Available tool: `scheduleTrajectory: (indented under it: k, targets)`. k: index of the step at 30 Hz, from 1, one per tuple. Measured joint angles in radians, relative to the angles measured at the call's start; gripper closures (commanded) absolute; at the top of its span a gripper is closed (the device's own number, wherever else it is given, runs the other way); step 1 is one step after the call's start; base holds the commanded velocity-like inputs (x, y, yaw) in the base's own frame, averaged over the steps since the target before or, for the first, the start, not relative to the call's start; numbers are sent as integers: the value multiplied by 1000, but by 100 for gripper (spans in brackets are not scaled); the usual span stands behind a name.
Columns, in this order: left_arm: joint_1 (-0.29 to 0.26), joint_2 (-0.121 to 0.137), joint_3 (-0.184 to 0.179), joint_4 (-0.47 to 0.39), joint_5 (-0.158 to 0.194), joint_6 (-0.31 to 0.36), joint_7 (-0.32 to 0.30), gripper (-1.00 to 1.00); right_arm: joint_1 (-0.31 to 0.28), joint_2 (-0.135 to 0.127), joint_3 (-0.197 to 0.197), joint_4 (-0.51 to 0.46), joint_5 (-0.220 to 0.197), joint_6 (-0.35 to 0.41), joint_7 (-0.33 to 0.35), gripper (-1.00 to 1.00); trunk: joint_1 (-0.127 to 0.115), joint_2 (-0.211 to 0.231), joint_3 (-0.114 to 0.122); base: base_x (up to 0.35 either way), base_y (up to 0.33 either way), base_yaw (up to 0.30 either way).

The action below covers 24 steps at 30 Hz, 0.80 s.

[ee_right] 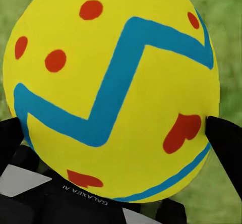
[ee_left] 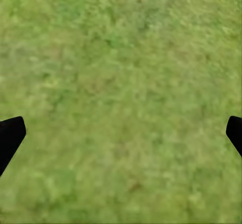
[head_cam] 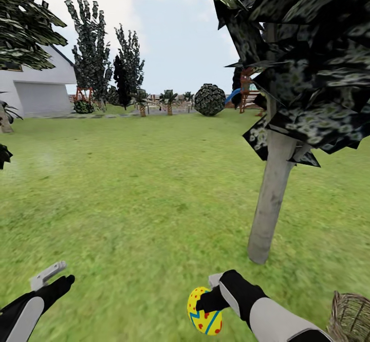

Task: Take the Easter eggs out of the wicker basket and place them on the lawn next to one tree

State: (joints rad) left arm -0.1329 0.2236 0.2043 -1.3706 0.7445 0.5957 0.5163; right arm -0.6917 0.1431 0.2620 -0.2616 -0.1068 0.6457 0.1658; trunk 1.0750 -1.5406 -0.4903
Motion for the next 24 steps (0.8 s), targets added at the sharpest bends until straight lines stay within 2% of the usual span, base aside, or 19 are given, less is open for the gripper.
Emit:
scheduleTrajectory:
  k: [2, 5, 7, 11, 19, 24]
  targets:
    - [0, 0, 0, 0, 0, -7, 0, -100, 0, -1, -11, -1, -9, 0, 0, 100, 0, 0, 0, -60, 321, 0]
    - [0, 0, 0, 0, -1, -11, 0, -100, 0, -2, -59, -1, -27, 0, -5, 100, 0, 0, 0, -5, 302, 0]
    - [1, 0, -8, 0, -2, -15, 0, -100, 0, -2, -71, -1, -30, 0, -8, 100, 0, 0, 0, 180, 208, 0]
    - [1, 0, -25, 0, -3, -37, 0, -100, 0, 0, -78, -1, -33, 0, -10, 100, -1, 0, 0, 255, 194, 0]
    - [3, 1, -29, 0, -2, -42, -1, -100, 0, 2, -83, -1, -39, 1, -11, 100, 0, 0, 0, 195, 274, -23]
    - [3, 1, -29, -1, 1, -41, -1, -100, 1, 1, -84, -2, -109, 6, -11, 100, 0, 0, 1, 30, 323, -235]
